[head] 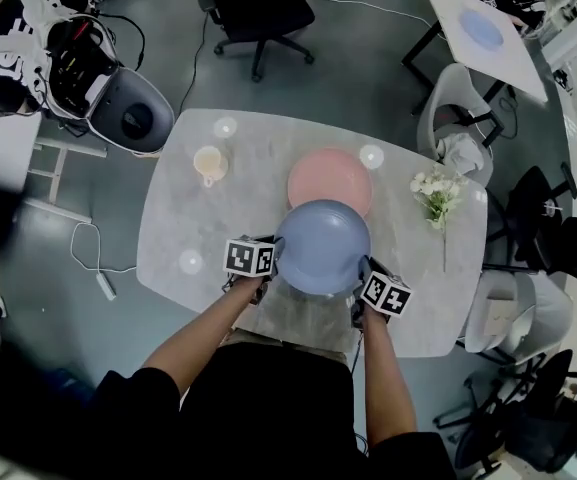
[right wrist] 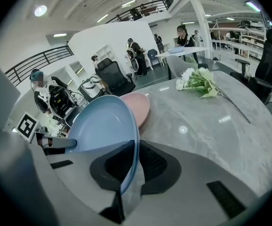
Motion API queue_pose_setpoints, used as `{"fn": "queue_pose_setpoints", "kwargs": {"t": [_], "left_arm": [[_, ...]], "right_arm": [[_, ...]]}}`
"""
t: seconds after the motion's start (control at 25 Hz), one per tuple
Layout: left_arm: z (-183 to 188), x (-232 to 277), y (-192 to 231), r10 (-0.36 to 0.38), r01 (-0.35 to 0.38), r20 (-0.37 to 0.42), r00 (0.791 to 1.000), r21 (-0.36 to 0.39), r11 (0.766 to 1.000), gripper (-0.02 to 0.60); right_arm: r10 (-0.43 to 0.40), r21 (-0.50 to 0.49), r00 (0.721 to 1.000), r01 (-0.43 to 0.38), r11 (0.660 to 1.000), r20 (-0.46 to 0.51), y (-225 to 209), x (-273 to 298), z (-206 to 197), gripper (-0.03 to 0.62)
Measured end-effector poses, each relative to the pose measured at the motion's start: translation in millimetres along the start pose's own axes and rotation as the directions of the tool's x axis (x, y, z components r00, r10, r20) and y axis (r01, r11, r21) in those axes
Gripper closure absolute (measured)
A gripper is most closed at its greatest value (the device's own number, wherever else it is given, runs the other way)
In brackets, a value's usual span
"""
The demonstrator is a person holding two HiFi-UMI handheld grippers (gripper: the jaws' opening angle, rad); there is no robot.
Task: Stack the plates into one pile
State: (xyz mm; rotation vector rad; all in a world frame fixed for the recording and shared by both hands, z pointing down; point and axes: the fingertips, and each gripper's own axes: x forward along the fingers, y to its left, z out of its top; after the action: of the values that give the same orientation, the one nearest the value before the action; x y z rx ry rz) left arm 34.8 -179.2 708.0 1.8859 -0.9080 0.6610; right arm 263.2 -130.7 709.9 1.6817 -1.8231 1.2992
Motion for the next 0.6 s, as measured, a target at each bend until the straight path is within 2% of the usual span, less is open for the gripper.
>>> {"fn": "queue_pose_setpoints", "kwargs": {"t": [0.28,0.6], "left_arm": [[41,39,13,0.018,-0.018,-0.031,0.999,-0.005,1.0,0.518],[83,65,34,0.031,-0.032,-0.023,0.999,-0.059,0.998,0.52]], "right_arm": [[-0.001,0.025,0.999,0.002,1.0,-0.041,-15,41,34,0.557],[0.02,0.03,0.998,-0.018,0.999,-0.065,-15,83,77,0.557]]}}
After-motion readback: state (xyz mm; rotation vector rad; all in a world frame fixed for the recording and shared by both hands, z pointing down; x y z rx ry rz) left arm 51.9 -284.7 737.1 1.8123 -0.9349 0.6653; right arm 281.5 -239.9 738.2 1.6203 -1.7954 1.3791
